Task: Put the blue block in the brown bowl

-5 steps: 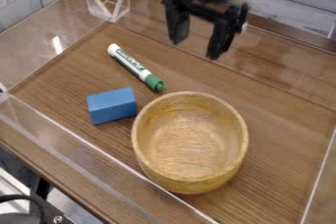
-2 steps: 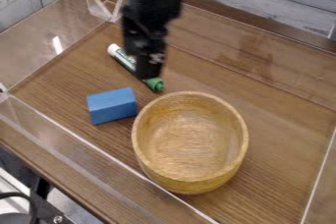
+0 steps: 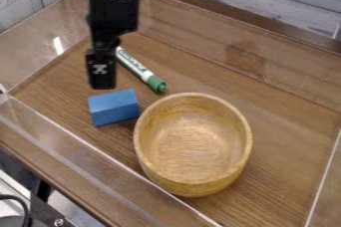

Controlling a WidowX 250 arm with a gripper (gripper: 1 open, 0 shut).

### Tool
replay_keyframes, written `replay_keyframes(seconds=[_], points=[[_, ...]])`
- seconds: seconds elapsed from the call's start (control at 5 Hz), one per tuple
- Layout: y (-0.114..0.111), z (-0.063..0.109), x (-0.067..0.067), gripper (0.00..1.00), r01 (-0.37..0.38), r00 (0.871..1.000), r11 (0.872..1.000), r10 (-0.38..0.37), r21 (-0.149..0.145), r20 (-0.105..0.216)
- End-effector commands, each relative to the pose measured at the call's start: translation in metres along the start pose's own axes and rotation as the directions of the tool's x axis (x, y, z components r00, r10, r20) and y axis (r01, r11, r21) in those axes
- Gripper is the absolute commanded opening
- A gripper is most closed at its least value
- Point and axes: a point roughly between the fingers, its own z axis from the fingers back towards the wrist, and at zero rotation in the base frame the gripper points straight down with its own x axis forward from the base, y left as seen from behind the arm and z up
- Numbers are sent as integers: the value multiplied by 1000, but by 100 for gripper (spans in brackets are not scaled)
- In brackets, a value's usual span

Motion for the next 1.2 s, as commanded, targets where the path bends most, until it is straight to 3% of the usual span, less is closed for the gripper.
replay_keyframes(seconds=[0.0, 1.0], points=[[4, 4, -6, 100, -1, 1000, 998, 0, 59, 23], [8, -38, -6, 100, -31, 998, 997, 27, 72, 56]])
